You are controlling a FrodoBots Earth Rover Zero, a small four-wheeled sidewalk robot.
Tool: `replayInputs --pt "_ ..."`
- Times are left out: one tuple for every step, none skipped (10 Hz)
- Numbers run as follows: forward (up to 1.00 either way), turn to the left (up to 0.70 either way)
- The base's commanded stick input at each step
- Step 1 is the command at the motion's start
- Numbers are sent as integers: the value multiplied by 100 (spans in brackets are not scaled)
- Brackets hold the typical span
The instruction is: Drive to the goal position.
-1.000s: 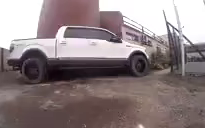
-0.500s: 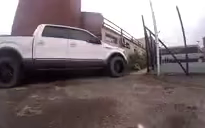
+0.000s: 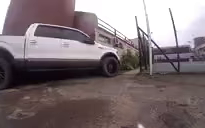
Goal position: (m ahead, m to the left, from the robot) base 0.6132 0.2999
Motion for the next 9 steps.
replayInputs --pt "70 0" --pt "70 0" --pt "70 0" --pt "70 0" --pt "70 0" --pt "70 0" --pt "59 -11" --pt "45 -25" --pt "31 -39"
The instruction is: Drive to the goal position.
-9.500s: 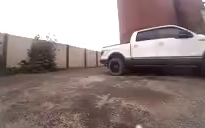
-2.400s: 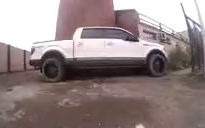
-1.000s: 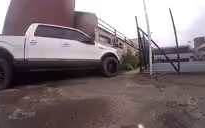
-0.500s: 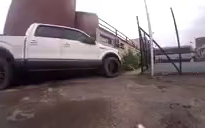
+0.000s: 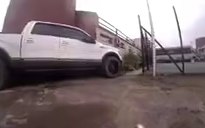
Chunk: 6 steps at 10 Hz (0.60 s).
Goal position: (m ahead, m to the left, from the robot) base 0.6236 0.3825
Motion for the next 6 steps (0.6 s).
replayInputs --pt "17 -53" --pt "3 -67" --pt "0 -70" --pt "0 -70" --pt "0 -70" --pt "0 -70"
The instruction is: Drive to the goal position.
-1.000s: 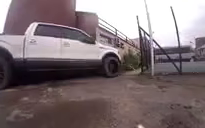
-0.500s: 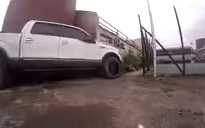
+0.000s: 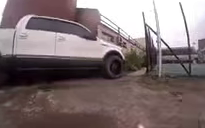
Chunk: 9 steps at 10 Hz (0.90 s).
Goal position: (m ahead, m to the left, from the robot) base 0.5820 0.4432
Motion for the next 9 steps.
replayInputs --pt "0 -70" --pt "0 -70" --pt "0 -70" --pt "0 -70" --pt "0 -70" --pt "0 -70" --pt "0 -70" --pt "0 -70" --pt "0 -70"
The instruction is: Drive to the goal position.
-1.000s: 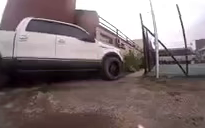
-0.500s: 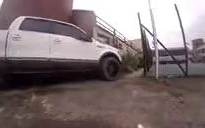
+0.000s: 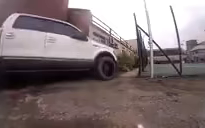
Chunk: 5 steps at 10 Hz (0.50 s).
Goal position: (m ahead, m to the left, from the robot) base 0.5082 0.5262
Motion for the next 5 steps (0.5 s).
replayInputs --pt "0 -70" --pt "0 -70" --pt "0 -32" --pt "0 -67" --pt "0 -70"
